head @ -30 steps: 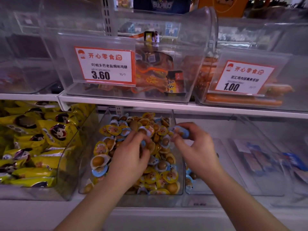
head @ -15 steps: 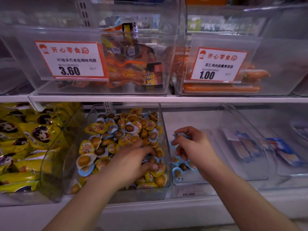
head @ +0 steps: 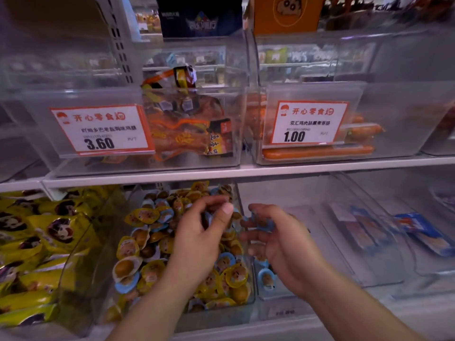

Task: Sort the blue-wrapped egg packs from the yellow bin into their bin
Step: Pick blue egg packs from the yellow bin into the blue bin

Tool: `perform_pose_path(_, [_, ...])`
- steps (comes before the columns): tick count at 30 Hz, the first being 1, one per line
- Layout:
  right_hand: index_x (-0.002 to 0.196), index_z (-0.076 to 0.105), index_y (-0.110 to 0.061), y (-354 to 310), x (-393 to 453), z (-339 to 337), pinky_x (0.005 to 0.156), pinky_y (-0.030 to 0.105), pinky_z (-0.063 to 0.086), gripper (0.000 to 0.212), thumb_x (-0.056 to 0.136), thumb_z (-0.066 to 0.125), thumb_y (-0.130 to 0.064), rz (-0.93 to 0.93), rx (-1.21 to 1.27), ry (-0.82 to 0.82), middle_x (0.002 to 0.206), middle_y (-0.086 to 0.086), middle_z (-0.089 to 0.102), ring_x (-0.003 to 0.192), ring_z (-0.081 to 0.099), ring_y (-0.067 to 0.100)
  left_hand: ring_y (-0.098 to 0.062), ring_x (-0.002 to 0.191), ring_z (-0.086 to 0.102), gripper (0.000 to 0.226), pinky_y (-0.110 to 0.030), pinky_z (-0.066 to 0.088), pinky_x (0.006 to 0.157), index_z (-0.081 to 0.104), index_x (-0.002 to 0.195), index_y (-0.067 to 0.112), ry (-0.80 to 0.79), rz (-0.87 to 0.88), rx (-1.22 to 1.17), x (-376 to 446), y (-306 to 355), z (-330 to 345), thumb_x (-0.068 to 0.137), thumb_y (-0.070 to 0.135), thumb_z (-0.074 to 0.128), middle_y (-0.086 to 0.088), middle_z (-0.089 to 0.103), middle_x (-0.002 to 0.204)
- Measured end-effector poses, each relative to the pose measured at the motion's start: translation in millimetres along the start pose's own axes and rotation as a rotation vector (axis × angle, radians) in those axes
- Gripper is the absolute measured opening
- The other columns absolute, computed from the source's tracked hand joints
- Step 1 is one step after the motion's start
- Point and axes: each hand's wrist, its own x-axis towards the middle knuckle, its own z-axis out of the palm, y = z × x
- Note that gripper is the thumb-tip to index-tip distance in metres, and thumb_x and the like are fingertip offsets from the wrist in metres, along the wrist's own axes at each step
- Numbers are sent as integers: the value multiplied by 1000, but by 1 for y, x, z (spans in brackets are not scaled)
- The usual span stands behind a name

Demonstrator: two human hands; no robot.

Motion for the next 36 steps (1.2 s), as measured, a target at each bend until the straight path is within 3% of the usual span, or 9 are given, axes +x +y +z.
perform_pose_path(3, [112,71,-7,4,-12,11,72,39,57,35,99,49,-32,56,143,-56,107,16,74,96,72,27,3,102,59,28,-10,43,82,59,115,42,-70,218,181,-12,18,25,90,54,57,22,60,106])
perform_pose_path(6, [120,69,-5,3,-17,9,102,38,49,44,98,52,-39,132,399,-54,120,19,70,114,67,27,-11,110,51,41,-30,39,95,51,131,31,-123,409,495,-18,25,43,94,48,46,11,55,117])
perform_pose_path(8, [123,67,-3,-2,-16,1,107,39,45,44,97,52,-35,151,440,-65,122,19,69,116,66,28,-21,123,46,54,-40,29,109,47,140,22,-161,459,736,-17,24,49,97,52,36,2,54,129])
perform_pose_path(12, [114,71,-2,-6,0,-30,74,29,57,32,97,55,-25,188,334,-49,102,14,74,83,74,24,-24,152,11,82,-52,6,123,24,156,17,-377,393,978,-17,14,57,95,69,6,0,25,160])
perform_pose_path(15, [99,64,-3,-13,14,-57,42,20,42,14,91,61,-15,182,203,39,76,13,62,57,54,17,-17,152,-2,89,-49,3,123,12,158,25,-468,360,940,-17,1,57,88,79,-1,7,11,163])
perform_pose_path(22, [107,69,-4,-28,53,-119,64,28,44,21,96,63,-21,-9,-485,374,97,16,70,73,59,23,-10,130,41,49,-39,33,112,59,131,26,-309,332,708,-14,-15,19,102,52,30,12,51,137])
perform_pose_path(27, [113,69,-10,-29,57,-128,79,29,42,23,98,55,-21,-82,-534,357,101,7,76,93,67,11,-15,117,55,34,-42,42,102,71,115,21,-157,412,687,-16,-24,-19,99,36,45,10,61,122])
perform_pose_path(33, [93,72,-17,-26,32,-89,71,30,59,30,90,45,-4,-487,-618,294,79,2,77,79,74,17,-22,109,61,26,-46,44,98,74,108,15,18,485,809,-29,-18,-81,94,23,53,2,66,116])
perform_pose_path(36, [92,71,-28,-12,7,-46,62,24,57,27,86,46,-21,-641,-707,134,82,-8,75,74,72,12,-23,106,61,28,-43,44,94,72,108,16,117,337,911,-49,-8,-128,93,25,50,2,65,113])
